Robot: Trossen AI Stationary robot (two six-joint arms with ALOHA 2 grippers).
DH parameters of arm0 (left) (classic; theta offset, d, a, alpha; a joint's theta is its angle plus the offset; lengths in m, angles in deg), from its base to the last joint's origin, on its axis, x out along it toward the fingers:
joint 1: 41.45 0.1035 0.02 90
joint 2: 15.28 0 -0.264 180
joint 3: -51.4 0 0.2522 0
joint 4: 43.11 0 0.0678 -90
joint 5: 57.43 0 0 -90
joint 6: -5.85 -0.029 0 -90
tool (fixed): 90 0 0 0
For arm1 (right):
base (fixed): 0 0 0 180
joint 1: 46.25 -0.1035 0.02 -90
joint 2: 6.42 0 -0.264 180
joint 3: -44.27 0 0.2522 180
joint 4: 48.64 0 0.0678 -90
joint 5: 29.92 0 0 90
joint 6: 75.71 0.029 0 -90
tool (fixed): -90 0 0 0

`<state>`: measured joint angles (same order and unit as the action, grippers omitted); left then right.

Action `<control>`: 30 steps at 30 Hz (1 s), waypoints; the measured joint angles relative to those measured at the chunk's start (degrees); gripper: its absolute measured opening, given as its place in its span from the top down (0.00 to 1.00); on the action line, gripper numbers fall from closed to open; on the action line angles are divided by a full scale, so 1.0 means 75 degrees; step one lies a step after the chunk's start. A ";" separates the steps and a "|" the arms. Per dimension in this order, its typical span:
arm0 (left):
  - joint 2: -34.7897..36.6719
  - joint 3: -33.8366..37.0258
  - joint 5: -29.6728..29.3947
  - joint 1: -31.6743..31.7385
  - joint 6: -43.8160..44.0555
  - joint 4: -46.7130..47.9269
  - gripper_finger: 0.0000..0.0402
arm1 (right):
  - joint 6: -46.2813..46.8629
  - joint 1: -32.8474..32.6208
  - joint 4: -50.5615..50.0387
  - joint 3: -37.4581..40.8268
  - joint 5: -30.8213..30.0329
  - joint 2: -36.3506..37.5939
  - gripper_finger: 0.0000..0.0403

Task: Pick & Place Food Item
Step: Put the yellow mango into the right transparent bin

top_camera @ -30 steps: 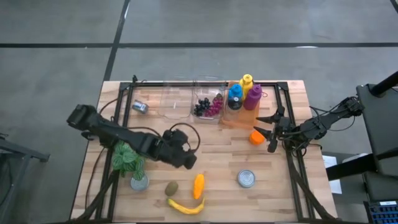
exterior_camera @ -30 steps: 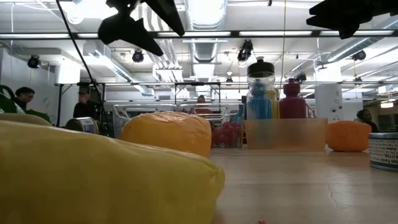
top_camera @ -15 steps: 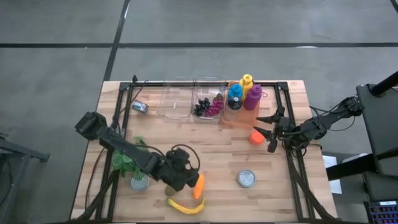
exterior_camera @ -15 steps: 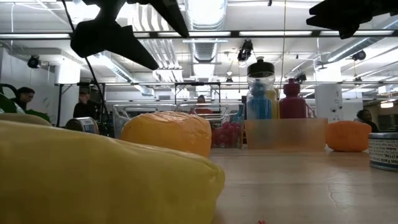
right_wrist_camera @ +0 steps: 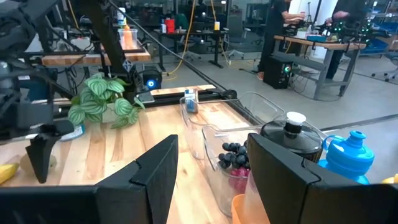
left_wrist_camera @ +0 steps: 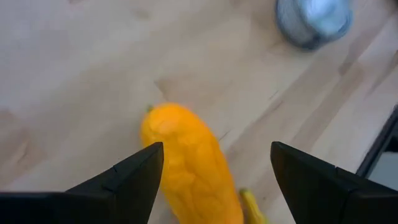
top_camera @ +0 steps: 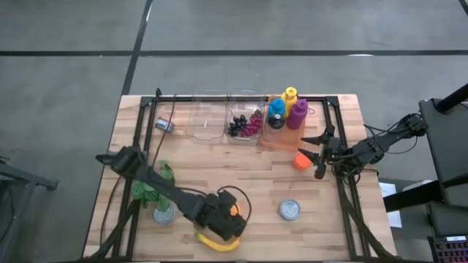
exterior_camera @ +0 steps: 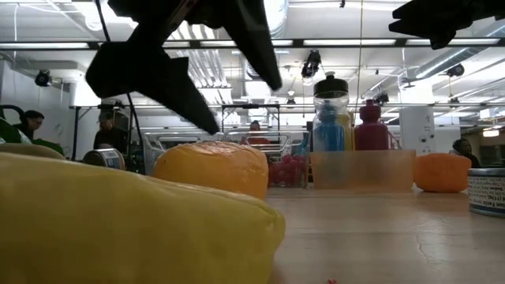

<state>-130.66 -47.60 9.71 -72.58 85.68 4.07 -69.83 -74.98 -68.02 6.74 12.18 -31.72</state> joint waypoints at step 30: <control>-0.0823 -0.0376 0.0943 0.0078 0.0933 0.0115 0.26 | 0.0004 0.0000 -0.0004 0.0000 0.0000 0.0003 0.53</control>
<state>-136.84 -50.41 16.78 -72.00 92.67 4.94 -69.80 -74.98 -68.05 6.74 12.18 -31.70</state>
